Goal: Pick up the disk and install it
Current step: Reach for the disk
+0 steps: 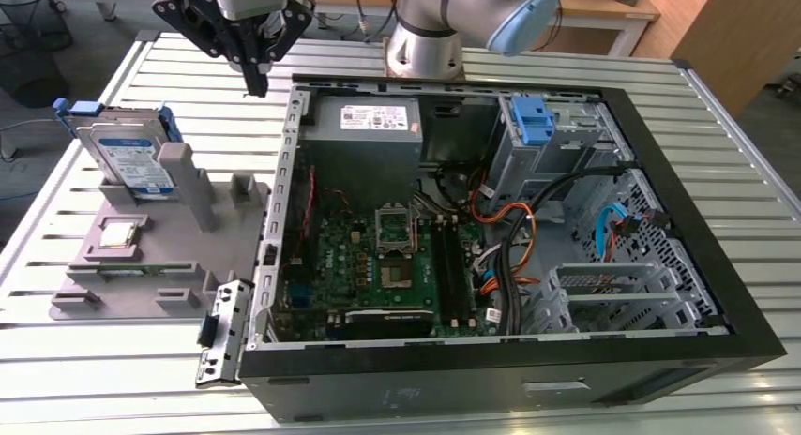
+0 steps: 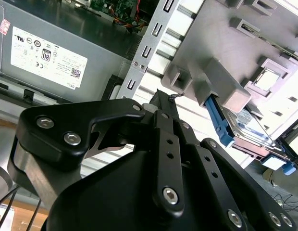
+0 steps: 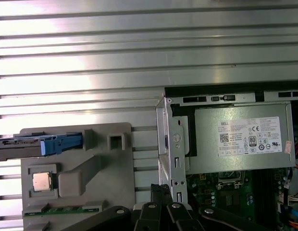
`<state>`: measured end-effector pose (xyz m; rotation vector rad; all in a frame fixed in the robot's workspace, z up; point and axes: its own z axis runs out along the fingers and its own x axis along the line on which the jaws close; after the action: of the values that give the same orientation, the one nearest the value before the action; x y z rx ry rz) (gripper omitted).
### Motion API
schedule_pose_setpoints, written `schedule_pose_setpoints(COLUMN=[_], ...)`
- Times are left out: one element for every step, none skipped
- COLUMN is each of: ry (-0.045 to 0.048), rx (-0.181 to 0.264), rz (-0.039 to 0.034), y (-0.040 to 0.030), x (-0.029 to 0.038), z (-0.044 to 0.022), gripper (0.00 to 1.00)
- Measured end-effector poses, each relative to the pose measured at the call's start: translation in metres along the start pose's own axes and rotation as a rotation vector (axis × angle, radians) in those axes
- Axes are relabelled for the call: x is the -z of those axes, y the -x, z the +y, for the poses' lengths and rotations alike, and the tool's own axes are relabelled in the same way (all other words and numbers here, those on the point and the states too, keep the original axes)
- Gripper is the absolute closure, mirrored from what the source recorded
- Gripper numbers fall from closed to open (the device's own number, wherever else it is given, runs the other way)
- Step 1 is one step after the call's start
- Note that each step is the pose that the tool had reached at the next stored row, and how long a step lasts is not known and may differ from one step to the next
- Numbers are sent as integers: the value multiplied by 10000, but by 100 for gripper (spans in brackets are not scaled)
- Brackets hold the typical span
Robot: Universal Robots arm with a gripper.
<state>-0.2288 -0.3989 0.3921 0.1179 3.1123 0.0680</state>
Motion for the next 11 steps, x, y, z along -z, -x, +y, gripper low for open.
schedule_pose_setpoints(ry=[0,0,1,0,0,0,0,0,0,0,0], rx=[0,0,0,0,0,0,0,0,0,-2,-2], rz=[0,0,0,0,0,0,0,0,0,0,0], y=[0,-1,-1,-1,-1,-1,-1,-1,-3,-8,-14], x=[0,0,0,0,0,0,0,0,0,0,0], z=[0,0,0,0,0,0,0,0,0,-1,-1], gripper=[90,90,90,90,90,90,90,90,90,90,90])
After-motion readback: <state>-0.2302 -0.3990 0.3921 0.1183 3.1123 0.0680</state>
